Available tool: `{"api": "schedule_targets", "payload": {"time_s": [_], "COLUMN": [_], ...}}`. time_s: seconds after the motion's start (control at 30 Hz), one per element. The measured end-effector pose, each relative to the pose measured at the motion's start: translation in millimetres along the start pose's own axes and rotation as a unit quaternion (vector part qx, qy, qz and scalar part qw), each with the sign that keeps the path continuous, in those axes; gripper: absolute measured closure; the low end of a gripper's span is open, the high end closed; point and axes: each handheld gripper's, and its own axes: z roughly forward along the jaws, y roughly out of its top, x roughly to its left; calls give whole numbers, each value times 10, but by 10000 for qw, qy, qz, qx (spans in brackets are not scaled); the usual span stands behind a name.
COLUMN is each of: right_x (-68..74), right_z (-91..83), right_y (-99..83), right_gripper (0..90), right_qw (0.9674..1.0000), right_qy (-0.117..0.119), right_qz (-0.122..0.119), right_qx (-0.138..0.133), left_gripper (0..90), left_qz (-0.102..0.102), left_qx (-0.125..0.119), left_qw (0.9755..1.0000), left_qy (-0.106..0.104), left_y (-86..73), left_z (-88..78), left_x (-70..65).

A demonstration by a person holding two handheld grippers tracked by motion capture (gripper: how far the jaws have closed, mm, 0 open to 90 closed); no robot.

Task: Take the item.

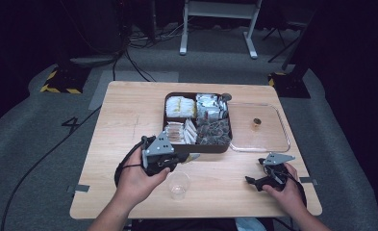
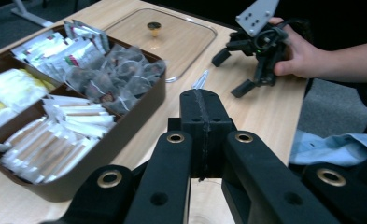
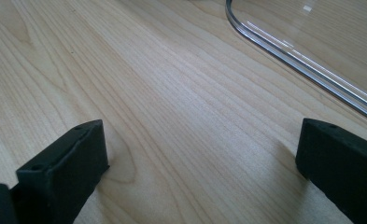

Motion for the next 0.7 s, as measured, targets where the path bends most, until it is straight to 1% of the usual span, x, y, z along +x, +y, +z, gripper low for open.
{"api": "schedule_targets", "payload": {"time_s": [0.1, 0.2, 0.37, 0.5, 0.7], "right_x": [0, 0, 0, -1, 0], "right_z": [0, 0, 0, 0, 0], "right_y": [0, 0, 0, 0, 0], "right_gripper": [22, 21, 21, 21, 22], "right_qw": [10000, 10000, 10000, 10000, 10000], "right_qy": [1, 1, 0, 1, 2], "right_qz": [0, 0, -1, -2, 0], "right_qx": [-1, 0, 0, 0, 0], "left_gripper": [900, 900, 900, 900, 900], "left_qz": [28, -3, -23, -53, -91], "left_qx": [22, 70, 166, 168, 207], "left_qw": [10000, 10000, 9999, 9998, 9997], "left_qy": [24, 14, 7, 20, -21], "left_y": [-41, -110, -215, -274, -384], "left_z": [-3, 20, 73, 92, 127], "left_x": [-58, -111, -140, -166, -203]}}
